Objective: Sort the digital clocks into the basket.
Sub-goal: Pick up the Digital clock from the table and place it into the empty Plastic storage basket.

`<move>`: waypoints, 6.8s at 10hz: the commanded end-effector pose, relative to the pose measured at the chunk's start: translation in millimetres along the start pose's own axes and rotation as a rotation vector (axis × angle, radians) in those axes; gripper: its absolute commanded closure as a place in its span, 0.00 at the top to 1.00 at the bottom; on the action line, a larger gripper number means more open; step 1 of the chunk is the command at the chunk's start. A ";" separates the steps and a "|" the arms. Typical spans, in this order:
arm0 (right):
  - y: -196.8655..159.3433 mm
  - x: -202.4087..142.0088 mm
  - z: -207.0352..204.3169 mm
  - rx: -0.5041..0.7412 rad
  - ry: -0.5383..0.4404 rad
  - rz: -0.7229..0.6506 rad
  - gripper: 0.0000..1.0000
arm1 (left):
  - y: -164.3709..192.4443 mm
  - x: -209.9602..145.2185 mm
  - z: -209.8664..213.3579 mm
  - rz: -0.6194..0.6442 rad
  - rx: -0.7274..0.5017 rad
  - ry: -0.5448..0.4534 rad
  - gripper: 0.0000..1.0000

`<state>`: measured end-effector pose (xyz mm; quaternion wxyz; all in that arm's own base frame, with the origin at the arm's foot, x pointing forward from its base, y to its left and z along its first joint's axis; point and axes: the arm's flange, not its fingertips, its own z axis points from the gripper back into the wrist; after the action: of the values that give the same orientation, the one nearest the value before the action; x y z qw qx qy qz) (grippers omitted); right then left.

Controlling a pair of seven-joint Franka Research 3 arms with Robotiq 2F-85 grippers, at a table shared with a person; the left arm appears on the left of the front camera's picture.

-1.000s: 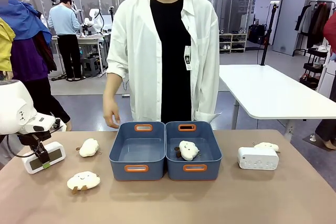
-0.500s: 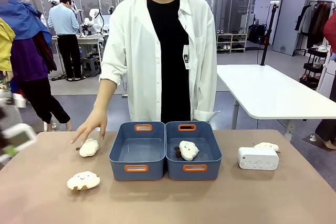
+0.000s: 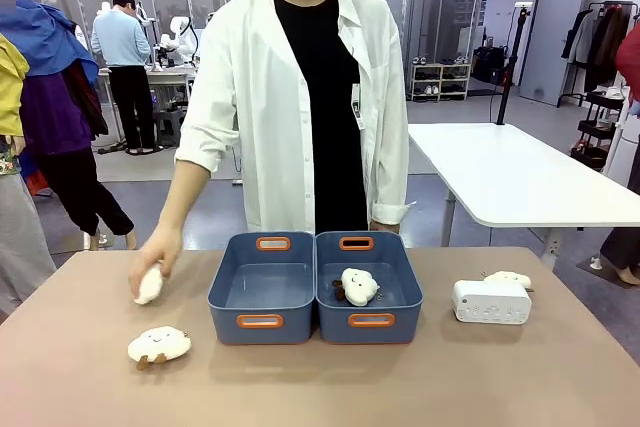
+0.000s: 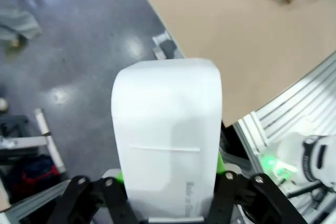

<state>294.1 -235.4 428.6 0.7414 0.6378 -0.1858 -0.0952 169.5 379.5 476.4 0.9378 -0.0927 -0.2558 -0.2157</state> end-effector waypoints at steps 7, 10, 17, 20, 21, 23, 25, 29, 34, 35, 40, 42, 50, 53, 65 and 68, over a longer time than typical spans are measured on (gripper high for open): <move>1.0 -1.9 1.9 0.003 0.008 0.020 1.00 | 0.0 0.0 0.0 0.000 0.000 0.000 0.00; 1.0 -1.9 1.9 0.003 0.008 0.020 1.00 | 0.0 0.0 0.0 0.000 0.000 0.000 0.00; 1.0 -1.9 1.9 0.003 0.008 0.020 1.00 | -37.7 57.5 23.7 -0.130 0.019 -0.005 0.55; 1.0 -1.9 1.9 0.003 0.008 0.020 1.00 | -126.0 156.1 46.3 -0.089 -0.100 0.034 0.55; 1.0 -1.9 1.9 0.003 0.008 0.020 1.00 | -157.8 190.3 31.9 -0.230 -0.157 0.088 0.55; 1.0 -1.9 1.9 0.003 0.008 0.020 1.00 | -220.4 258.5 3.2 -0.325 -0.317 0.092 0.55; 1.0 -1.9 1.9 0.003 0.008 0.020 1.00 | -280.8 307.5 -31.8 -0.291 -0.437 0.096 0.55; 1.0 -1.9 1.9 0.003 0.008 0.020 1.00 | -402.1 375.0 -105.2 -0.534 -0.337 0.088 0.55; 1.0 -1.9 1.9 0.003 0.008 0.020 1.00 | -421.5 373.2 -111.9 -0.531 -0.385 0.108 0.55; 1.0 -1.9 1.9 0.003 0.008 0.020 1.00 | -430.3 378.0 -122.0 -0.578 -0.367 0.110 0.55; 1.0 -1.9 1.9 0.003 0.008 0.020 1.00 | -412.7 527.2 -291.3 -0.164 -0.330 0.125 0.55; 1.0 -1.9 1.9 0.003 0.008 0.020 1.00 | -409.9 548.5 -348.7 -0.094 -0.206 0.177 0.55; 1.0 -1.9 1.9 0.003 0.008 0.020 1.00 | -391.1 505.2 -463.0 0.008 -0.071 0.265 0.55; 1.0 -1.9 1.9 0.003 0.008 0.020 1.00 | -399.1 507.3 -459.1 -0.023 -0.068 0.270 0.79; 1.0 -1.9 1.9 0.003 0.008 0.020 1.00 | -400.8 512.7 -456.7 -0.041 -0.075 0.265 1.00; 1.0 -1.9 1.9 0.003 0.008 0.020 1.00 | -391.2 509.7 -413.0 0.067 -0.101 0.183 1.00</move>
<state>295.3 -237.3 428.4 0.7424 0.6367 -0.1857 -0.0946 586.8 -288.2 388.0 0.9560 -0.1045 -0.1299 -0.2414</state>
